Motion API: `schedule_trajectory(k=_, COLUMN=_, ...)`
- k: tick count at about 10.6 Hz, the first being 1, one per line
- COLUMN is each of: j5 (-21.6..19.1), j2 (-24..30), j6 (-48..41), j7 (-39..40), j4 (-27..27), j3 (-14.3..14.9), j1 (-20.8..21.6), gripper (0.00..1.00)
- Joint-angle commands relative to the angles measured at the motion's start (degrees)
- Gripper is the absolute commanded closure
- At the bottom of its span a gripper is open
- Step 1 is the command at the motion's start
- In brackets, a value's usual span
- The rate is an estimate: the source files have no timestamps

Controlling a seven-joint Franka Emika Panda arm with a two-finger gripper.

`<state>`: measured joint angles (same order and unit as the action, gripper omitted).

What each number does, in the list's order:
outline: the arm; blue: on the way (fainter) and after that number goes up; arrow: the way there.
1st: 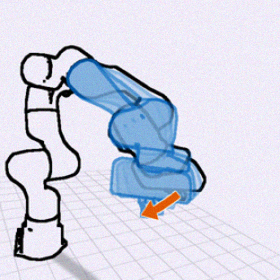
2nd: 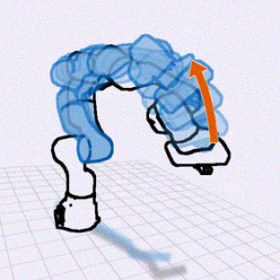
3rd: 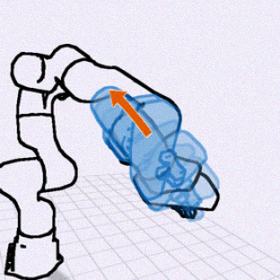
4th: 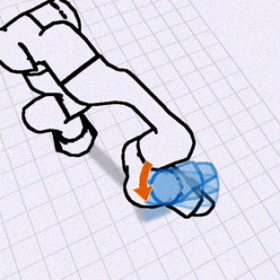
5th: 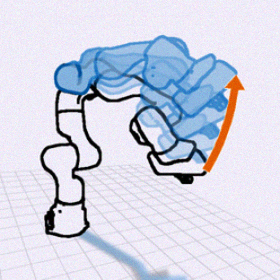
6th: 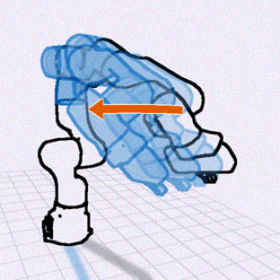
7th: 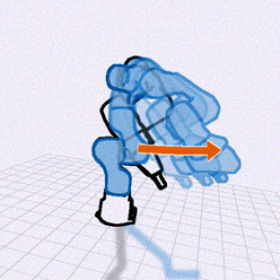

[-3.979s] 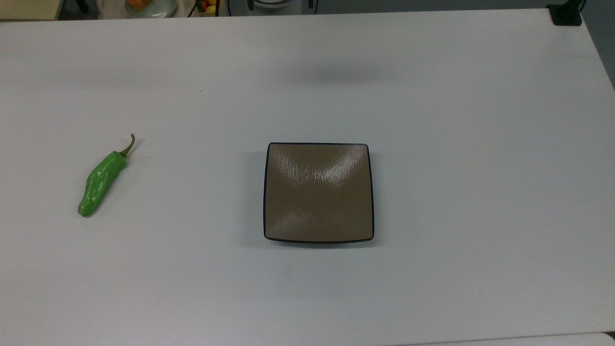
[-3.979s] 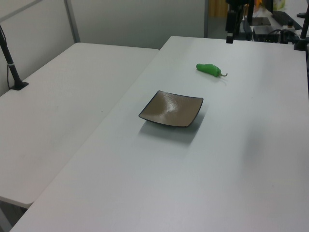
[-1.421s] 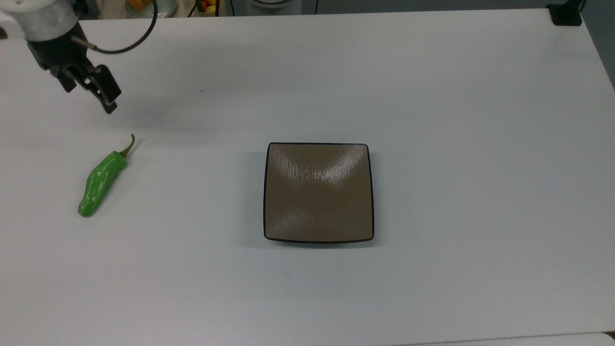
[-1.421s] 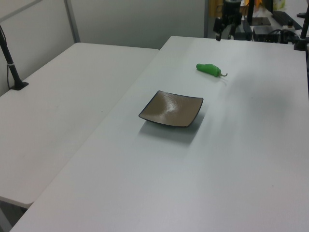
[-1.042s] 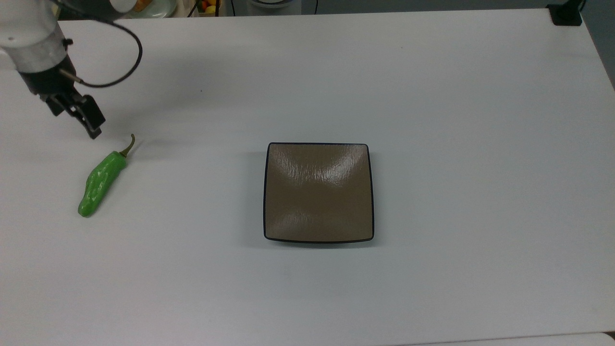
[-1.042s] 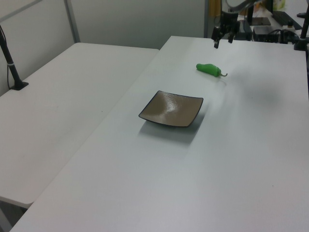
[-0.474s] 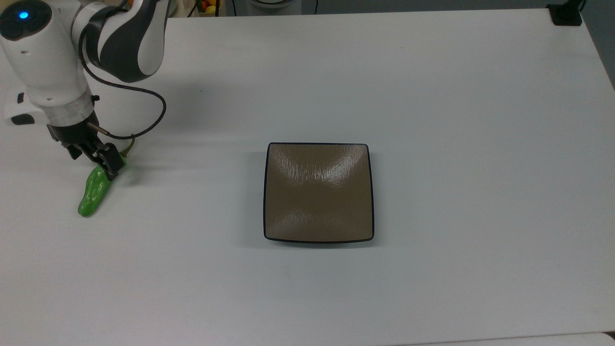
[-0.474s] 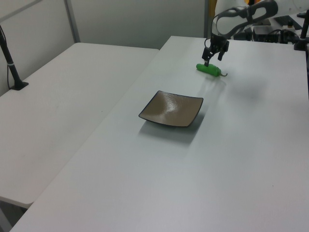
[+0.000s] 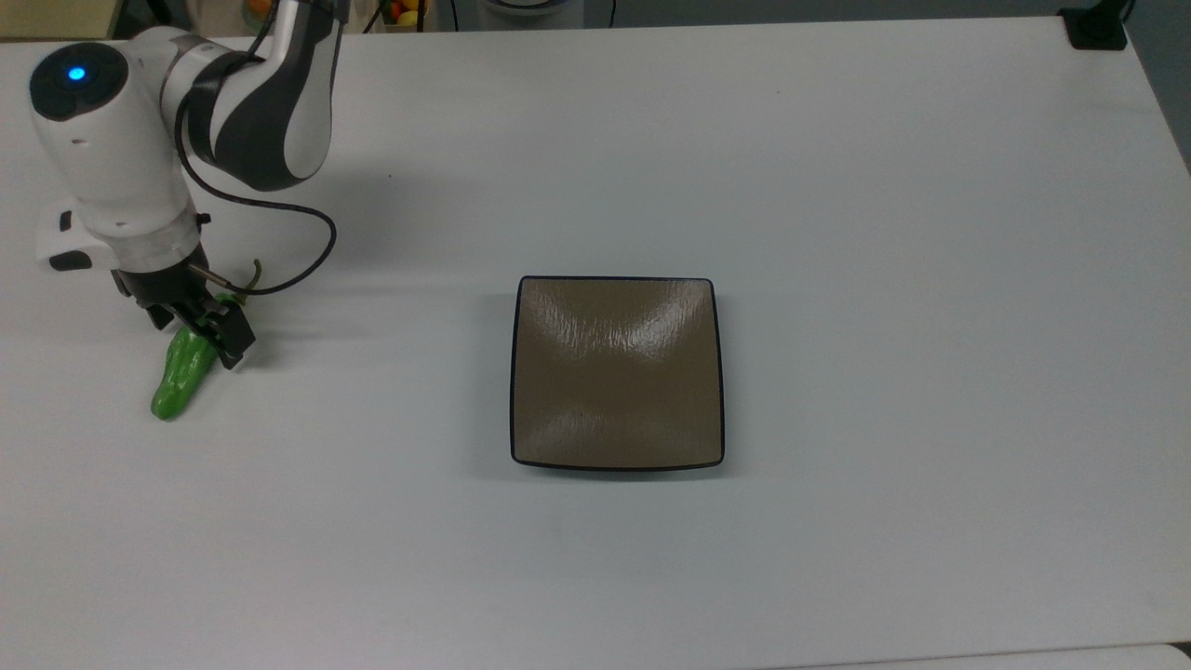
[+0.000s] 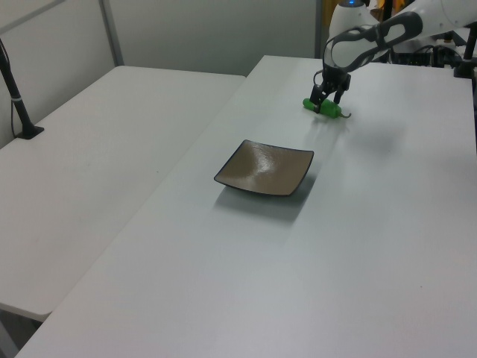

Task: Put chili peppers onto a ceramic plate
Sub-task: 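Lift the chili pepper and carry it toward the square plate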

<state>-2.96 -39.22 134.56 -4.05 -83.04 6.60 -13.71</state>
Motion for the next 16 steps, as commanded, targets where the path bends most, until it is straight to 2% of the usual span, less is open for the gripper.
schedule_trajectory(k=1, j5=0.23, j2=0.02, j6=2.72, j7=0.79, j4=-1.43, j3=0.26, j1=0.79, gripper=0.14)
schedule_trajectory(k=4, j5=0.67, j2=0.02, j6=2.73, j7=2.1, j4=-1.43, j3=0.26, j1=0.79, gripper=0.63)
schedule_trajectory(k=5, j5=0.67, j2=0.02, j6=2.64, j7=4.03, j4=-1.43, j3=0.26, j1=0.88, gripper=0.86)
schedule_trajectory(k=6, j5=0.67, j2=0.02, j6=2.64, j7=5.35, j4=-1.51, j3=0.26, j1=1.05, gripper=0.92)
schedule_trajectory(k=7, j5=0.67, j2=0.1, j6=2.46, j7=5.71, j4=-1.51, j3=0.26, j1=1.06, gripper=0.95)
schedule_trajectory(k=11, j5=-0.21, j2=2.38, j6=0.02, j7=5.19, j4=-1.34, j3=0.26, j1=2.28, gripper=0.95)
schedule_trajectory(k=13, j5=-0.56, j2=6.32, j6=-7.25, j7=5.19, j4=-1.08, j3=0.08, j1=2.81, gripper=0.96)
schedule_trajectory(k=16, j5=-2.14, j2=13.35, j6=-16.84, j7=5.1, j4=-0.99, j3=0.08, j1=7.54, gripper=0.96)
